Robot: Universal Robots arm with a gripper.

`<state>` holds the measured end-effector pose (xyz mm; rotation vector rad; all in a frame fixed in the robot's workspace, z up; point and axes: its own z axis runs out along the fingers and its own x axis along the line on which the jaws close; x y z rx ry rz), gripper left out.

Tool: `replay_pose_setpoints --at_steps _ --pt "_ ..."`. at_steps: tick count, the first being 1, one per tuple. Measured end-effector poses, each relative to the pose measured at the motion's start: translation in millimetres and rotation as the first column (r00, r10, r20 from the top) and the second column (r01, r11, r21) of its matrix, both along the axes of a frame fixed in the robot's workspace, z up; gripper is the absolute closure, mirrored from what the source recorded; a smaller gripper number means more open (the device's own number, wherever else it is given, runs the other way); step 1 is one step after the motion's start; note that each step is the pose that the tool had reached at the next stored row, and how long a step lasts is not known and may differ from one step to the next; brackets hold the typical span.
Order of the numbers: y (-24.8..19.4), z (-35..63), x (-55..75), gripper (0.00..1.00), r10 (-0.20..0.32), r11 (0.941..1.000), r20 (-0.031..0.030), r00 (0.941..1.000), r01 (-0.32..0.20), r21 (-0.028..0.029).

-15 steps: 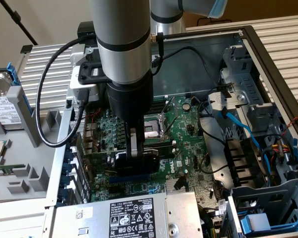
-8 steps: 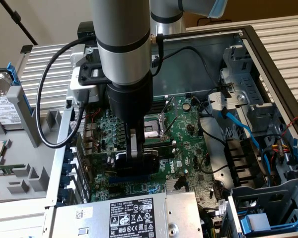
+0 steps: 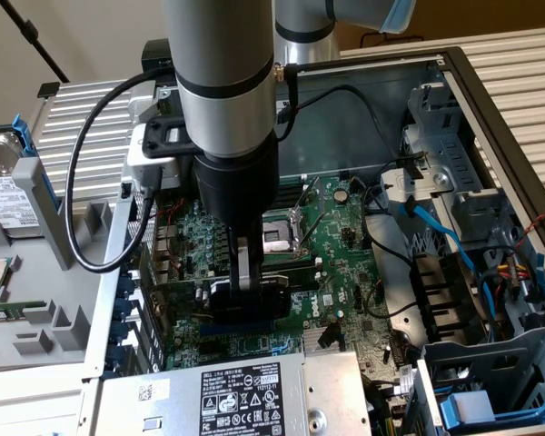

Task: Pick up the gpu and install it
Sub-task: 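Insert the gpu into the slot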

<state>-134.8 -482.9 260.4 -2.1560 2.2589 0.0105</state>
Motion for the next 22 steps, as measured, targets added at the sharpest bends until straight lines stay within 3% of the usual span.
replay_pose_setpoints --at_steps 22 --pt "0.1 -1.5 0.0 0.73 0.009 1.0 0.0024 1.0 -0.009 0.0009"
